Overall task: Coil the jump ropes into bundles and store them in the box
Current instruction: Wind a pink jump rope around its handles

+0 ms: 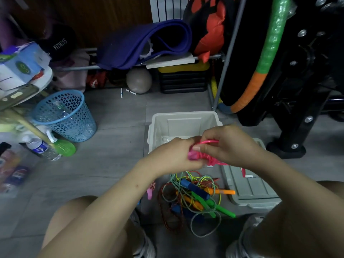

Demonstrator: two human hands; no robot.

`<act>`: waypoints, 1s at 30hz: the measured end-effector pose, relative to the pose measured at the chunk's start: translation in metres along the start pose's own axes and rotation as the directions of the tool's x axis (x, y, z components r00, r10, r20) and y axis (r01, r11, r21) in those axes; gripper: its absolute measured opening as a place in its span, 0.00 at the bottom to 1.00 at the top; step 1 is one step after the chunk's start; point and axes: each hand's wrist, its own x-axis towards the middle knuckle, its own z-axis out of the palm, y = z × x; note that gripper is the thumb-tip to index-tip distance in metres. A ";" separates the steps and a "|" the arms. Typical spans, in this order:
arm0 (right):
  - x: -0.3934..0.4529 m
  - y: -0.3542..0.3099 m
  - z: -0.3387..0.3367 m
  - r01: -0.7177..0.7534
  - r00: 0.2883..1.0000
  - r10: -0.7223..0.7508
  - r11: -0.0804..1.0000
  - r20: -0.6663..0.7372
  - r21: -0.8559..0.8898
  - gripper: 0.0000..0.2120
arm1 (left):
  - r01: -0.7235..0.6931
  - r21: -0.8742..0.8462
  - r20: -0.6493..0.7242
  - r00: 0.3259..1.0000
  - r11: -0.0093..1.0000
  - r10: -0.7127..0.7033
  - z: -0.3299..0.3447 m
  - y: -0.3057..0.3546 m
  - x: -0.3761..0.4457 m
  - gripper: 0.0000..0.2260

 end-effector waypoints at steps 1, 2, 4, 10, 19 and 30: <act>0.000 0.000 0.001 -0.005 1.000 0.005 1.000 0.000 0.000 0.15 | -0.006 0.011 0.012 1.000 1.000 0.006 0.002 0.002 0.000 0.11; 0.001 0.000 0.002 -0.022 1.000 0.022 1.000 -0.004 0.006 0.15 | -0.014 0.008 0.020 1.000 1.000 0.014 0.003 0.002 -0.001 0.10; 0.003 0.003 0.000 -0.044 0.999 0.045 0.999 -0.026 0.020 0.14 | -0.014 -0.041 0.000 1.000 0.999 0.014 0.002 0.000 0.000 0.08; 0.002 0.009 -0.007 -0.007 0.998 0.013 0.996 -0.063 0.084 0.13 | -0.010 -0.113 -0.046 0.999 0.994 0.005 0.000 -0.005 0.002 0.21; -0.008 0.010 -0.014 0.098 0.986 -0.089 0.994 -0.142 0.055 0.17 | 0.035 -0.220 -0.118 0.991 0.975 -0.062 -0.001 -0.012 0.006 0.20; 0.000 0.016 -0.018 0.101 0.983 -0.086 0.991 -0.163 0.091 0.07 | 0.021 -0.040 -0.033 0.999 0.999 -0.022 0.003 0.003 0.001 0.29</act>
